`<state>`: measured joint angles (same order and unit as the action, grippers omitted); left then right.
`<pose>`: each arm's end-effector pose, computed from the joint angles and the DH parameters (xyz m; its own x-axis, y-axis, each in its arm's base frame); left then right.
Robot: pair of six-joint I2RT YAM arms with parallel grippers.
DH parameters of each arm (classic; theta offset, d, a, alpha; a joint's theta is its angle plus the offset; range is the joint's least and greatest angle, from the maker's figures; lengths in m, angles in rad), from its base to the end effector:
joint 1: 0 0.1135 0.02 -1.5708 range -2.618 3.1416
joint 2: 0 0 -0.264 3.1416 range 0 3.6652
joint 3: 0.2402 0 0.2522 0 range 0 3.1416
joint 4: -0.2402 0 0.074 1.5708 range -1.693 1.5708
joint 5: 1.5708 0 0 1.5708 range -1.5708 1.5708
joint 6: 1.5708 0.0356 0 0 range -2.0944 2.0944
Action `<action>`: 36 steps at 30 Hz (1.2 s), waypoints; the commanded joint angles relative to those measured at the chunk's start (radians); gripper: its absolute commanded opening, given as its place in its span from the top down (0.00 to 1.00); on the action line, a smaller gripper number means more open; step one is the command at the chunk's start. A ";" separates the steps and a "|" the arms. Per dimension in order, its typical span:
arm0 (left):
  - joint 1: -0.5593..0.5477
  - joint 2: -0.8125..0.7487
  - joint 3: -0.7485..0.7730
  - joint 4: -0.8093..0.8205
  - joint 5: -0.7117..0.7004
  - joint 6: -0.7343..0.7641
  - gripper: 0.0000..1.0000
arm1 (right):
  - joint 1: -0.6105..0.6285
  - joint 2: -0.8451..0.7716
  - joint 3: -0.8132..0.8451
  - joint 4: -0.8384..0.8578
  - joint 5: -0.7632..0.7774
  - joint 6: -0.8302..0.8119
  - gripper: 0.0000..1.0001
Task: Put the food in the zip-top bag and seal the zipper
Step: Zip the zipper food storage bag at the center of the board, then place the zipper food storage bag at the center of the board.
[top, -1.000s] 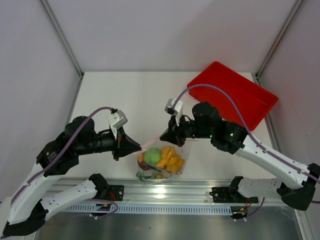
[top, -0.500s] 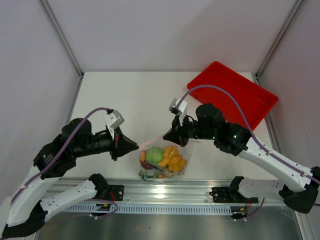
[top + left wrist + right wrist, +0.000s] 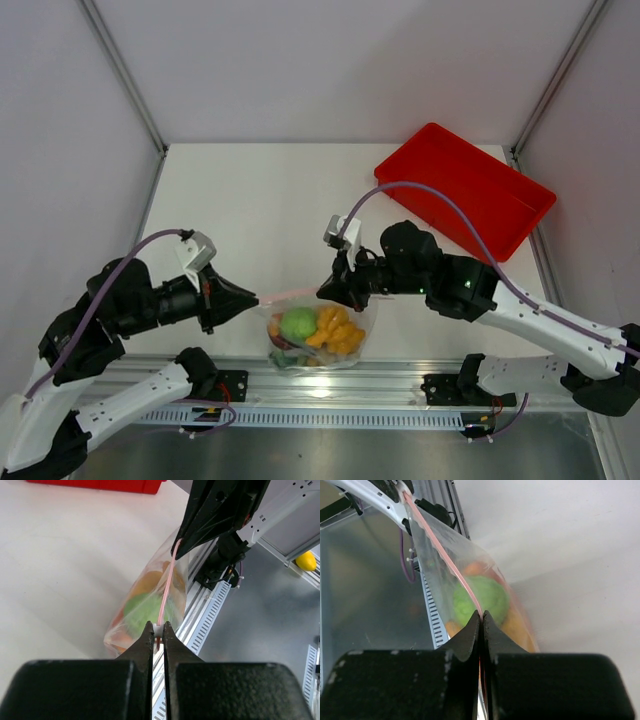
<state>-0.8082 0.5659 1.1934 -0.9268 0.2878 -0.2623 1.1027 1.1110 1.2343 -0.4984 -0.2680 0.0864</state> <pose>0.0366 -0.0529 0.4156 -0.4251 0.0850 -0.9012 0.7977 0.5056 -0.3286 0.0996 0.2179 0.4001 -0.2485 -0.3072 -0.9186 -0.9538 0.2426 0.1770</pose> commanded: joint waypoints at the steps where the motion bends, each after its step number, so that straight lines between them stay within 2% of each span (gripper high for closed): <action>1: 0.004 -0.038 0.037 0.014 -0.070 -0.034 0.99 | 0.020 0.025 0.057 -0.019 0.076 0.003 1.00; 2: 0.004 -0.043 0.022 0.016 -0.109 -0.037 0.93 | 0.020 0.033 0.065 -0.012 0.075 -0.002 1.00; 3: 0.004 -0.049 0.014 0.022 -0.130 -0.041 0.81 | 0.020 0.044 0.071 0.000 0.076 -0.007 1.00; 4: 0.004 -0.054 0.009 0.025 -0.151 -0.051 0.62 | 0.022 0.068 0.077 0.006 0.078 -0.013 1.00; 7: 0.004 -0.078 -0.031 0.046 -0.211 -0.064 0.44 | 0.014 0.108 0.109 0.021 0.066 -0.034 1.00; 9: 0.004 -0.093 -0.038 0.048 -0.267 -0.066 0.38 | 0.003 0.156 0.146 0.020 0.056 -0.051 1.00; 11: 0.004 -0.106 -0.032 0.033 -0.338 -0.078 0.21 | -0.004 0.197 0.166 0.020 0.050 -0.062 1.00; 13: 0.004 -0.112 -0.005 -0.012 -0.468 -0.113 0.01 | -0.024 0.220 0.195 0.020 0.033 -0.065 1.00; 15: 0.004 -0.138 0.009 -0.030 -0.589 -0.132 0.01 | -0.050 0.246 0.208 0.033 0.023 -0.066 1.00; 19: 0.004 -0.210 -0.027 -0.001 -0.671 -0.127 0.01 | -0.119 0.308 0.247 0.073 -0.026 -0.062 1.00; 29: 0.004 -0.281 -0.087 0.028 -0.621 -0.086 0.01 | -0.292 0.607 0.434 0.127 -0.077 -0.106 1.00; 32: 0.004 -0.299 -0.112 0.054 -0.563 -0.055 0.01 | -0.340 0.726 0.536 0.135 -0.120 -0.111 1.00; 36: 0.004 -0.333 -0.140 0.055 -0.582 -0.058 0.01 | -0.380 0.878 0.700 0.116 -0.106 -0.143 1.00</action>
<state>-0.8082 0.2668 1.0672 -0.9131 -0.3031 -0.3401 0.7506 1.9255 1.8084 -0.4240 -0.3599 -0.0139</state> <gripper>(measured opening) 0.994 0.008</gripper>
